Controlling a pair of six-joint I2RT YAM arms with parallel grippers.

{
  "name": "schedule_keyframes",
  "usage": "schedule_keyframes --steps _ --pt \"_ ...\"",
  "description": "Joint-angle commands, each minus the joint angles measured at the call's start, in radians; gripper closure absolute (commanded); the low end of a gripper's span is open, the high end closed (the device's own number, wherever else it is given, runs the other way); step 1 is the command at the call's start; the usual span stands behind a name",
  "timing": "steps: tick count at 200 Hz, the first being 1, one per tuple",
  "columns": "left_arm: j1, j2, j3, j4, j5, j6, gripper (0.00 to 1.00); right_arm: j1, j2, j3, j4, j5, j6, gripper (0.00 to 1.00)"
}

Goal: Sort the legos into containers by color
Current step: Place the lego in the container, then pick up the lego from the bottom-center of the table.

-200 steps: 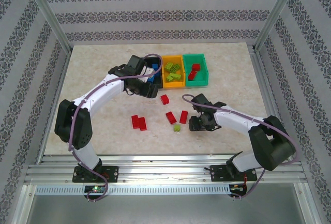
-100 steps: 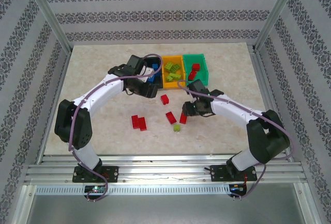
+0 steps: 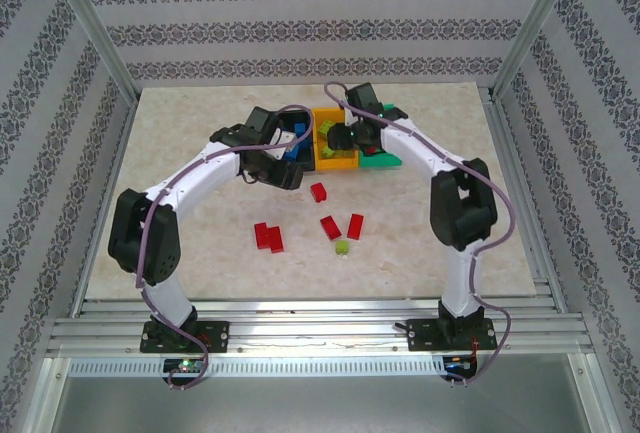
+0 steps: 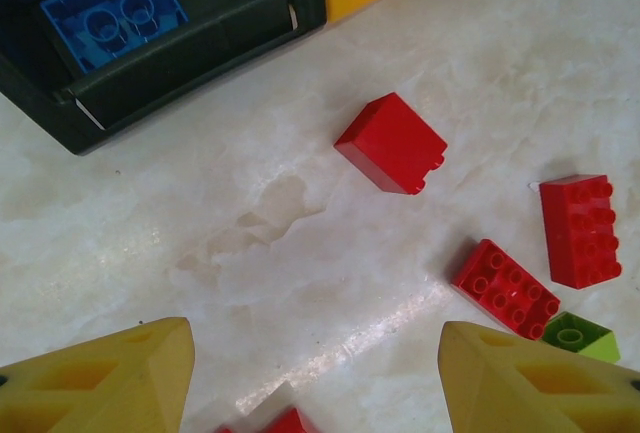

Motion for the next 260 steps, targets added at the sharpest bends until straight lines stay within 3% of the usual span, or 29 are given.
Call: schedule_keyframes --steps 1,35,166,260 --pt "0.008 0.016 0.008 -0.013 -0.017 0.019 0.35 -0.026 0.08 0.155 -0.099 -0.014 -0.04 0.45" --pt "0.008 0.004 0.008 -0.014 -0.035 0.025 0.34 -0.024 0.087 0.19 -0.128 -0.028 -0.054 0.4" --pt "0.01 -0.027 0.007 -0.008 -0.024 0.024 0.35 0.118 -0.399 -0.553 0.003 -0.065 -0.059 0.4" --pt "0.013 -0.034 0.007 -0.011 -0.029 0.027 0.35 0.247 -0.527 -0.751 -0.035 -0.044 0.021 0.42"
